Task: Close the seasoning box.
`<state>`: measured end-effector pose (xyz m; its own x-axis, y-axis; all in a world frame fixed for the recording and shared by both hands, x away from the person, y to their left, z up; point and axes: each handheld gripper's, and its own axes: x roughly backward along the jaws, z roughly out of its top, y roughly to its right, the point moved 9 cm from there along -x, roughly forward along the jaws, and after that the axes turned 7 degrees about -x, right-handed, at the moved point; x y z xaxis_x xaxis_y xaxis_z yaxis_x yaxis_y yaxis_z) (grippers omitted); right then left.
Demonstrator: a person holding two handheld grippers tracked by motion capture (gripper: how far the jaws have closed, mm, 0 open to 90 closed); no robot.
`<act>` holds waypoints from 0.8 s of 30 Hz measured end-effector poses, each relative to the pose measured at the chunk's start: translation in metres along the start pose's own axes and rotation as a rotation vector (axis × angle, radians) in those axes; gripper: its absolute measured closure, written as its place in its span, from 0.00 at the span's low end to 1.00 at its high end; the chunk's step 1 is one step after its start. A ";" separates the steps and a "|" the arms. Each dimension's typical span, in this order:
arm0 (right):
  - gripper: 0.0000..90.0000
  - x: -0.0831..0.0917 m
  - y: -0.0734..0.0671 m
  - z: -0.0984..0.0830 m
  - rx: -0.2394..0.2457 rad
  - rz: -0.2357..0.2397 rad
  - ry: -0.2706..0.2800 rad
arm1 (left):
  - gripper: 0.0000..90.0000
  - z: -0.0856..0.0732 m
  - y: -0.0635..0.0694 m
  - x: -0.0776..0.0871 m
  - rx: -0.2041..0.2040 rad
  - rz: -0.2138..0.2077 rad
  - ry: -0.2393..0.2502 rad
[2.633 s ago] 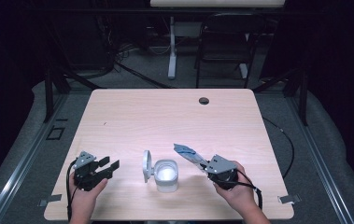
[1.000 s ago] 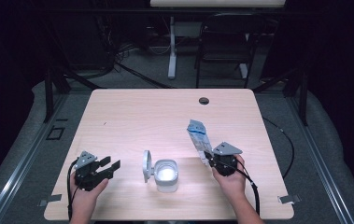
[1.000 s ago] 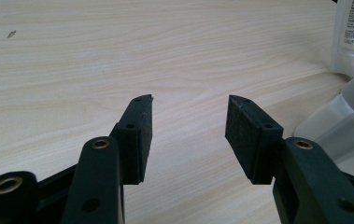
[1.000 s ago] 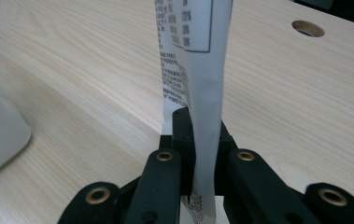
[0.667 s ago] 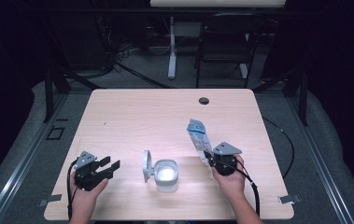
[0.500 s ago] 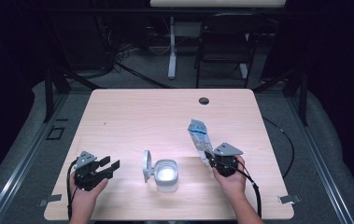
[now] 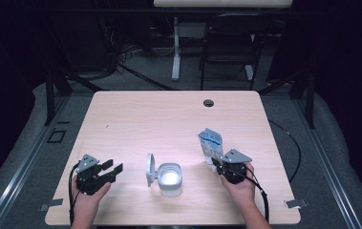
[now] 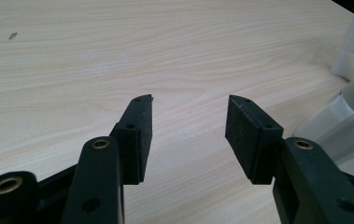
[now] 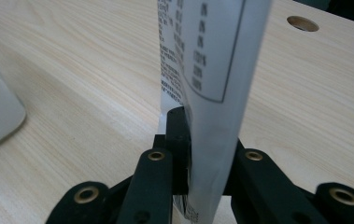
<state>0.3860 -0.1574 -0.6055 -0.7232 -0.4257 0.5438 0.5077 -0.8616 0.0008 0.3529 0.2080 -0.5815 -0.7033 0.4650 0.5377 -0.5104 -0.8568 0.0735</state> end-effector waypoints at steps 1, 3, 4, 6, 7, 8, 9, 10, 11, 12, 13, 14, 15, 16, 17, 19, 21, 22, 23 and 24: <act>0.89 0.001 0.000 -0.001 0.011 -0.002 -0.010 | 0.57 0.000 0.000 0.000 0.000 0.000 0.001; 0.88 0.002 0.000 -0.002 0.022 -0.002 -0.010 | 0.57 0.000 0.000 0.001 0.000 -0.003 -0.003; 0.88 0.003 0.001 -0.003 0.026 -0.007 -0.010 | 0.57 0.000 0.000 0.001 0.001 -0.003 -0.004; 0.87 0.004 0.000 -0.005 0.027 0.000 -0.010 | 0.57 0.000 0.000 0.001 0.000 -0.003 -0.003; 0.86 0.005 0.001 -0.007 0.036 -0.004 -0.022 | 0.57 0.000 0.000 0.001 0.001 0.000 -0.002; 0.83 0.006 0.002 -0.008 0.023 0.003 -0.011 | 0.57 0.000 0.001 0.000 -0.001 -0.002 -0.003; 0.83 0.006 0.002 -0.008 0.023 0.003 -0.011 | 0.57 0.000 0.001 0.000 -0.001 -0.002 -0.003; 0.82 0.006 0.003 -0.009 0.016 0.004 -0.012 | 0.57 0.000 0.001 0.000 -0.002 0.001 -0.001; 0.81 0.007 0.004 -0.010 0.019 0.000 -0.017 | 0.57 0.000 0.001 0.000 -0.003 -0.004 -0.004; 0.81 0.007 0.004 -0.011 0.019 -0.001 -0.015 | 0.57 0.000 0.001 0.000 -0.003 -0.004 -0.003; 0.79 0.009 0.003 -0.012 0.020 0.001 -0.017 | 0.57 0.000 0.002 0.000 -0.003 -0.003 -0.003; 0.77 0.009 0.003 -0.012 0.023 -0.002 -0.016 | 0.57 0.000 0.001 0.000 -0.001 -0.001 0.002; 0.76 0.009 0.003 -0.012 0.018 0.003 -0.010 | 0.57 0.000 0.002 0.000 -0.002 -0.004 -0.003; 0.76 0.009 0.003 -0.012 0.018 0.003 -0.010 | 0.57 0.000 0.002 0.000 -0.002 -0.004 -0.003; 0.74 0.010 0.003 -0.013 0.018 0.007 -0.020 | 0.57 0.000 0.002 0.000 -0.001 -0.003 -0.003; 0.71 0.010 0.004 -0.013 0.016 0.005 -0.019 | 0.57 0.000 0.002 0.000 -0.001 -0.004 -0.003; 0.69 0.011 0.004 -0.014 0.012 0.005 -0.017 | 0.57 0.000 0.002 0.000 -0.003 -0.003 -0.005; 0.68 0.013 0.004 -0.014 0.015 0.008 -0.018 | 0.57 0.000 0.002 0.000 -0.003 -0.003 -0.004; 0.68 0.013 0.004 -0.014 0.015 0.008 -0.018 | 0.57 0.000 0.002 0.000 -0.004 -0.003 -0.004; 0.67 0.013 0.004 -0.014 0.018 0.015 -0.014 | 0.57 0.000 0.003 0.000 -0.004 -0.004 -0.003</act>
<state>0.3719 -0.1698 -0.6105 -0.7093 -0.4342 0.5553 0.5267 -0.8500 0.0081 0.3516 0.2057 -0.5818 -0.6995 0.4680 0.5401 -0.5151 -0.8540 0.0728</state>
